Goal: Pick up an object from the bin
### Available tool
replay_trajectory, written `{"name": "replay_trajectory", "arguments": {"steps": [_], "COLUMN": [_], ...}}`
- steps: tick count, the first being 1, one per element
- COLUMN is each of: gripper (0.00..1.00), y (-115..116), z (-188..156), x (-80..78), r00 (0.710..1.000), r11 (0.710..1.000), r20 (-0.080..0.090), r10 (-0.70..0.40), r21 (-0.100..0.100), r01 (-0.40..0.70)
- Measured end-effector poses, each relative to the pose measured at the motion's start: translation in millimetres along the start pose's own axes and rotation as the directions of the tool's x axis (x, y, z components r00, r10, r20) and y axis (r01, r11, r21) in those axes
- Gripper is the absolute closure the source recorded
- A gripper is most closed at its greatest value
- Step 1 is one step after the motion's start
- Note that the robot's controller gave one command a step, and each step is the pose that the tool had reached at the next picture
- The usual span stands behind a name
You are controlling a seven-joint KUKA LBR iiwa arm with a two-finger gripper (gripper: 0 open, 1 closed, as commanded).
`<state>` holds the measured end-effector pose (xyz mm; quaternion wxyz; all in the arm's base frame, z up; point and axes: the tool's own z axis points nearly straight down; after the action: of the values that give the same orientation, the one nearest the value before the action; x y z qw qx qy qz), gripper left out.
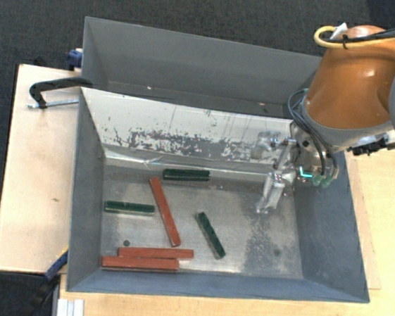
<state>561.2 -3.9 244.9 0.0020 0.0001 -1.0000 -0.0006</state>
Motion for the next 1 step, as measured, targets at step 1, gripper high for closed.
{"name": "replay_trajectory", "arguments": {"steps": [1], "gripper": [0.00], "y": [-0.1], "z": [-3.8], "x": [-1.3], "r00": [1.000], "r11": [1.000], "r20": [0.008], "r10": [0.000], "r21": [0.000], "r01": [0.000]}}
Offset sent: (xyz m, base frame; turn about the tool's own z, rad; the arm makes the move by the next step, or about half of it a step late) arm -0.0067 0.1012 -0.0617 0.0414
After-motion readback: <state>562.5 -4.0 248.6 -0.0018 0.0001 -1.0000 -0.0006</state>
